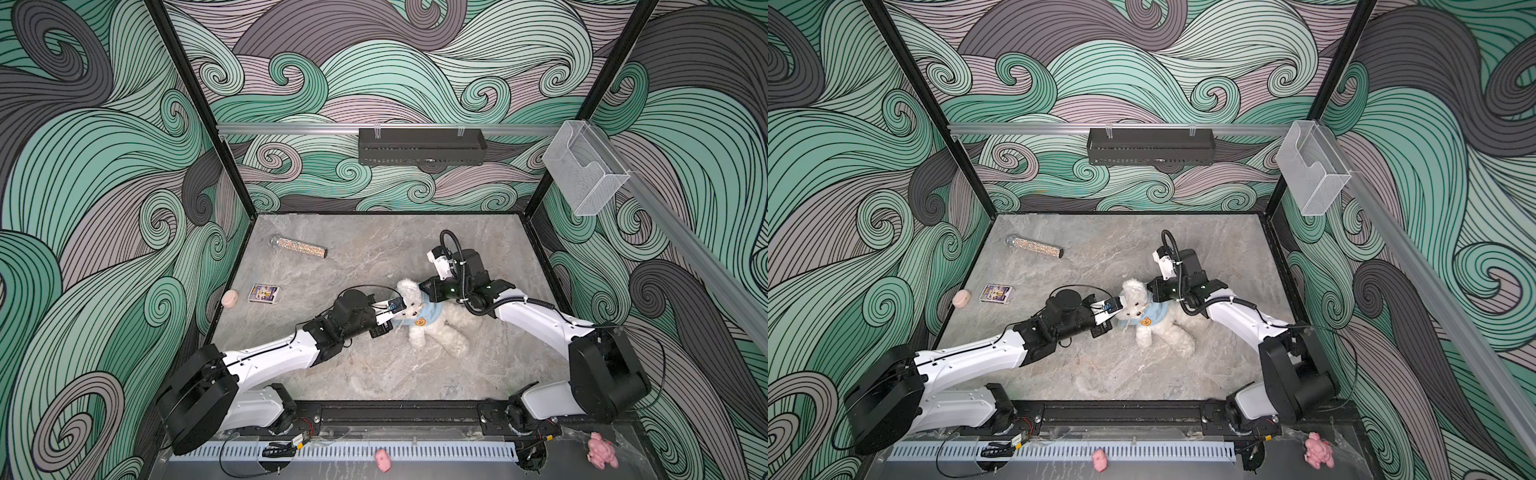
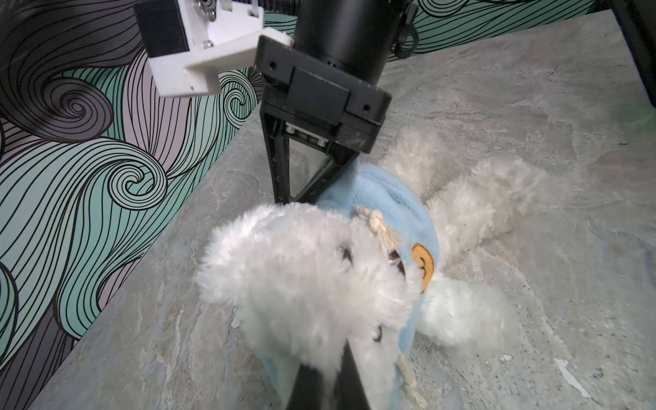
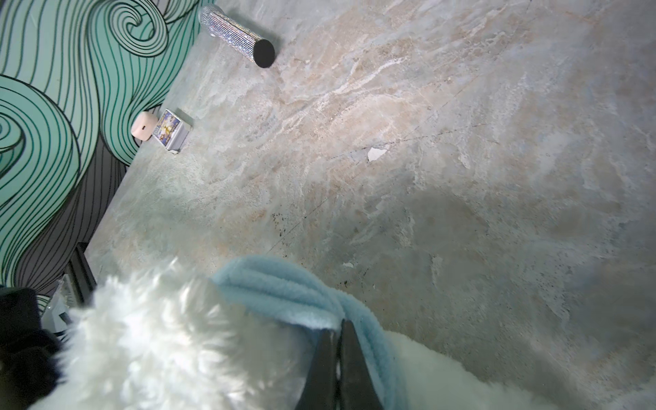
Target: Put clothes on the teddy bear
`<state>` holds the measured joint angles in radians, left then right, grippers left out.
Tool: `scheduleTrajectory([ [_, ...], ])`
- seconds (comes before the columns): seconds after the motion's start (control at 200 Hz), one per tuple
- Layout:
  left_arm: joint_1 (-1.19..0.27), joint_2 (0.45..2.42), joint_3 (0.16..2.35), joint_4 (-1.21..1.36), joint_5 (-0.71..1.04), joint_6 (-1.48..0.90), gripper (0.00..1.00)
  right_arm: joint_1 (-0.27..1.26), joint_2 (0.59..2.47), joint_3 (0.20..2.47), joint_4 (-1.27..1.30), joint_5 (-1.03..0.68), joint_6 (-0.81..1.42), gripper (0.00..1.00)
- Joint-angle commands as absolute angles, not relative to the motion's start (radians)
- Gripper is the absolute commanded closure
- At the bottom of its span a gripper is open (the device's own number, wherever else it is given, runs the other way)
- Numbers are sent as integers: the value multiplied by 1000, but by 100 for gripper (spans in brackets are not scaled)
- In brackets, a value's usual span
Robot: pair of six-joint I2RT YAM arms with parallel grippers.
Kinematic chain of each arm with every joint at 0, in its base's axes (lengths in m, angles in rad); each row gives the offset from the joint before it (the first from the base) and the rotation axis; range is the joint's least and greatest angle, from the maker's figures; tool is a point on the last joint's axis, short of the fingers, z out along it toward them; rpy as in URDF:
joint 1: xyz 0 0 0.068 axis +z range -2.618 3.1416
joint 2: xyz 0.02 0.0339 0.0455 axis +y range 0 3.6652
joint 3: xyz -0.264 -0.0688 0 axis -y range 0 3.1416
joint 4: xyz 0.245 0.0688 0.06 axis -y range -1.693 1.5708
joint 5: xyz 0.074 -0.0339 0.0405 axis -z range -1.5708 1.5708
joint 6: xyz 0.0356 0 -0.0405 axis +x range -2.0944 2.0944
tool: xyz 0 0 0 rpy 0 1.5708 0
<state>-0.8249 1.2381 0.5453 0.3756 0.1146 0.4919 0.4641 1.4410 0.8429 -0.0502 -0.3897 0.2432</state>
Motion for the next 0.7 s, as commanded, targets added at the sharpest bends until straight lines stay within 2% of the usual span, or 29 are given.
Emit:
scheduleTrajectory([
  [0.0,-828,1256,585,326,106,442,89,436,1401,779,89,-407,239,100],
  [0.095,-827,1271,593,325,99,386,71,444,1372,718,206,-454,234,100],
  [0.26,-820,1283,604,308,48,285,51,460,1358,667,289,-489,182,100],
  [0.48,-783,1277,637,256,90,223,37,487,1351,656,302,-506,115,100],
  [0.54,-765,1270,650,228,117,219,30,494,1347,652,304,-508,100,100],
  [0.59,-748,1272,663,198,142,219,18,499,1342,649,306,-512,88,100],
  [0.695,-706,1288,701,142,220,219,16,506,1335,646,310,-508,76,100],
])
